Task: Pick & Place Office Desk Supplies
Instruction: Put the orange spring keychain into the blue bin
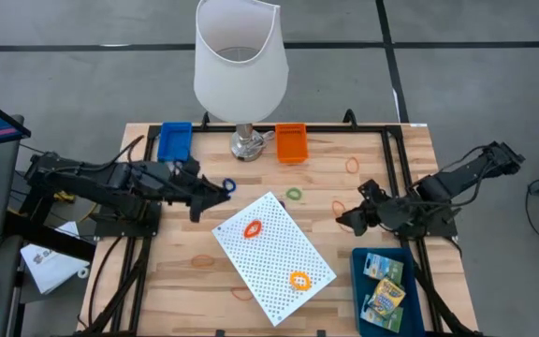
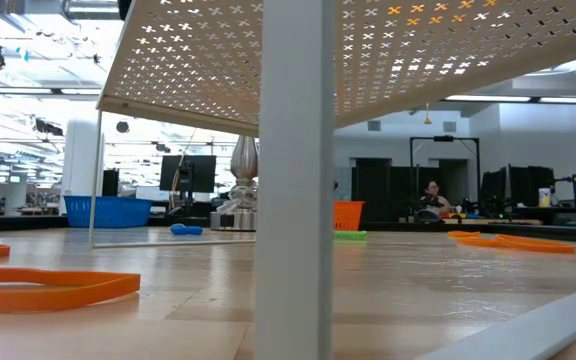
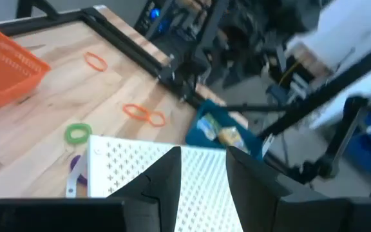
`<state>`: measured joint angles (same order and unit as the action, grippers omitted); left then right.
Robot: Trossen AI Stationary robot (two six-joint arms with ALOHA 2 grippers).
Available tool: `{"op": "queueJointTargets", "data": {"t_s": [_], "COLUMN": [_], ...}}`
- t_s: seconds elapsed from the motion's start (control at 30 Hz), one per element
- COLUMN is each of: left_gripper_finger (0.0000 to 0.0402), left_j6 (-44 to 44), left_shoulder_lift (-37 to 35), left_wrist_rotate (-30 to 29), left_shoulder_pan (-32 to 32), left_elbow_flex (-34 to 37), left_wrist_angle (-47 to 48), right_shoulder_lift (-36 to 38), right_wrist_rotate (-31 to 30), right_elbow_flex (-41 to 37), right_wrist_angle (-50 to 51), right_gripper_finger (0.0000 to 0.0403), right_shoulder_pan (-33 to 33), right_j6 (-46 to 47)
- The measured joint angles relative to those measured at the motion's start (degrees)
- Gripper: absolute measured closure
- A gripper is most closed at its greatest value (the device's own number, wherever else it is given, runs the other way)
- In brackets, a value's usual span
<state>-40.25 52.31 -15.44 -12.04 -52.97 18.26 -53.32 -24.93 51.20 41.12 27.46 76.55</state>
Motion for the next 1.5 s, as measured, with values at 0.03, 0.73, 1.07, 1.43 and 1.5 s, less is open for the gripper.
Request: {"op": "queueJointTargets", "data": {"t_s": [0.03,0.73,1.07,1.43,1.5], "left_gripper_finger": [0.0284,0.0147,0.0184,0.0213,0.0217], "left_j6": [1.14,17.97,17.68,18.97,18.9], "left_shoulder_lift": [0.18,19.56,24.31,30.16,31.01], "left_wrist_rotate": [-0.63,-6.29,-6.16,-6.65,-6.86], "left_shoulder_pan": [-1.2,-10.0,-5.96,-4.43,-4.45], "left_elbow_flex": [0.04,0.04,0.04,-0.14,-0.28], "left_wrist_angle": [0.32,1.42,-1.12,-2.29,-2.84], "right_shoulder_lift": [0.08,2.47,2.47,2.47,2.47], "right_wrist_rotate": [0.01,0.92,0.85,0.66,0.66], "right_elbow_flex": [0.0,0.0,0.0,0.0,0.0], "right_wrist_angle": [-0.03,0.03,0.46,0.48,0.48], "right_gripper_finger": [0.0209,0.0209,0.0209,0.0209,0.0209], "right_shoulder_pan": [-0.41,-1.0,-1.0,-0.96,-0.96], "right_j6": [-0.2,-0.04,-0.32,-0.58,-0.65]}}
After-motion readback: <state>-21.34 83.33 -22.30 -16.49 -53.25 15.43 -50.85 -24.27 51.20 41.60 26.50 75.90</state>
